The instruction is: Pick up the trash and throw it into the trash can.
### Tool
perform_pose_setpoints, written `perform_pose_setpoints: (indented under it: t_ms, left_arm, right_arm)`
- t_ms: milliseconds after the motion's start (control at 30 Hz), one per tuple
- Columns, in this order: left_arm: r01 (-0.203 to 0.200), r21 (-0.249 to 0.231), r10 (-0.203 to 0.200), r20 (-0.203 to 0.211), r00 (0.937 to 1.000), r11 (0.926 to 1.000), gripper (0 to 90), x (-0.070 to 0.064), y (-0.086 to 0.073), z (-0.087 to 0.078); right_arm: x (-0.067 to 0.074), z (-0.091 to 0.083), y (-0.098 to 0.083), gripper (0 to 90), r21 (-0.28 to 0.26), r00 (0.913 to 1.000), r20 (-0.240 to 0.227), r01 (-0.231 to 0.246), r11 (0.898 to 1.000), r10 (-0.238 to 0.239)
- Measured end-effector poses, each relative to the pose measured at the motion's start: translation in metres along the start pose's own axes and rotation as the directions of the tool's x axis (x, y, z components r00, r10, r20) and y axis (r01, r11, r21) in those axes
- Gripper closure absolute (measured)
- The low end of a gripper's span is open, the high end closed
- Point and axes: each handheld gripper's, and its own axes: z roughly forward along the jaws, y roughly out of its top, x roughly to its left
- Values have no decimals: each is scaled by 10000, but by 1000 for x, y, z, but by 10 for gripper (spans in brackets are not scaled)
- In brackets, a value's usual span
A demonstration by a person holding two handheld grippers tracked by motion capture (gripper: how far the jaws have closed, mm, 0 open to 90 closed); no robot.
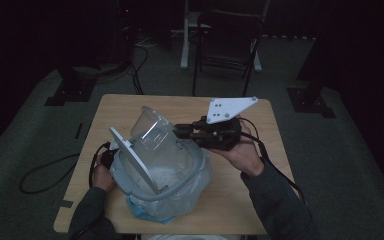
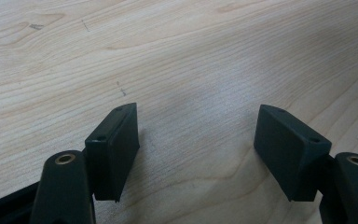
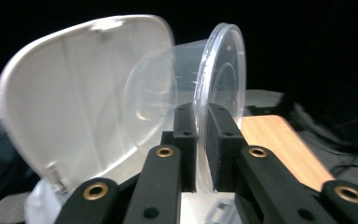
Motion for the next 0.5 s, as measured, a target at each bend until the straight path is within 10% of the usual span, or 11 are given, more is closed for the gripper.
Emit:
perform_pose_setpoints:
  t_ms: [500]
  left_arm:
    - [-44, 30, 44, -13, 10000, 10000, 315, 0, 0, 0]
  right_arm:
    - [-5, -3, 4, 668, -234, 10000, 49, -51, 9997, 52]
